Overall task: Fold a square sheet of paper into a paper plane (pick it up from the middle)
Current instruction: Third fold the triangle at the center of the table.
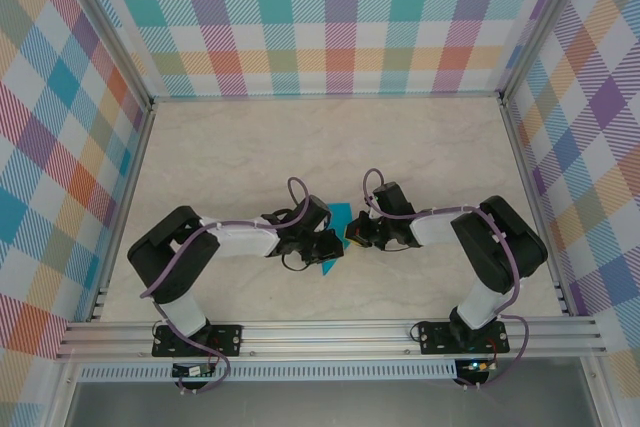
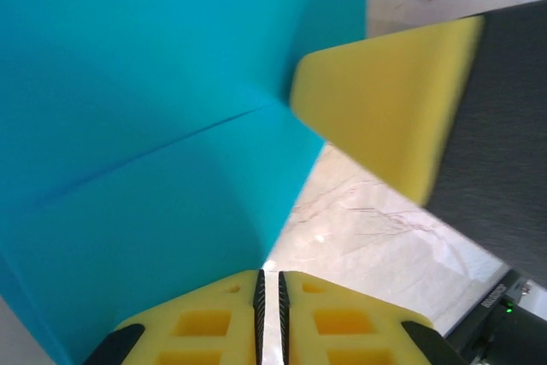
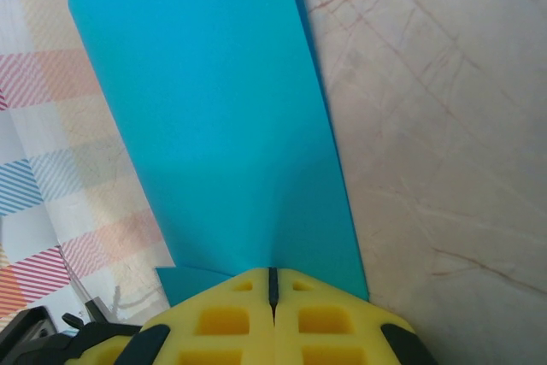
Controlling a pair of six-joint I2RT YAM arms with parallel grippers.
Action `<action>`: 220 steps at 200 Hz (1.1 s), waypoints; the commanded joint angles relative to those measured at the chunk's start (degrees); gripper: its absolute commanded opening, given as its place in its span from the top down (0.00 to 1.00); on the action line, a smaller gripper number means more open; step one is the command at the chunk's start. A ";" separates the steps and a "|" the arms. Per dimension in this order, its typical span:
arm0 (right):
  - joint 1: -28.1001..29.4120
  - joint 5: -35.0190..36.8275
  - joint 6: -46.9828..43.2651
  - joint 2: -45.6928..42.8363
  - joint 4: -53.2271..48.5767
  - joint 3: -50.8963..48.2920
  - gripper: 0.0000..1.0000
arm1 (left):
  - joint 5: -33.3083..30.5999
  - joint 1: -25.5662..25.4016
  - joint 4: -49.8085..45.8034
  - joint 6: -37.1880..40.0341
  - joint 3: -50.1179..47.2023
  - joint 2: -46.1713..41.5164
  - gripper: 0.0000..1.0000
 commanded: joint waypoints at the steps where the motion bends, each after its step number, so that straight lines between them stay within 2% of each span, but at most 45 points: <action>1: -0.15 3.44 -1.61 0.72 -7.03 -0.83 1.00 | 0.23 -0.39 0.48 -0.98 -2.21 1.22 0.86; 76: -0.08 4.33 -1.60 1.78 -7.99 -0.28 1.00 | 0.51 -0.42 -1.35 -0.33 -6.46 -3.40 0.86; 158: -0.14 4.57 -1.81 2.33 -8.71 -0.17 1.00 | 2.34 -0.37 -8.11 4.75 -7.05 -8.22 0.85; 202: -0.14 4.72 -1.60 2.37 -8.54 -0.39 1.00 | -2.69 -0.34 -8.60 3.43 -4.06 -14.20 0.82; 220: -0.15 4.34 -1.56 2.78 -8.44 -0.17 1.00 | -1.50 -0.44 -5.37 2.05 -3.40 -14.56 0.80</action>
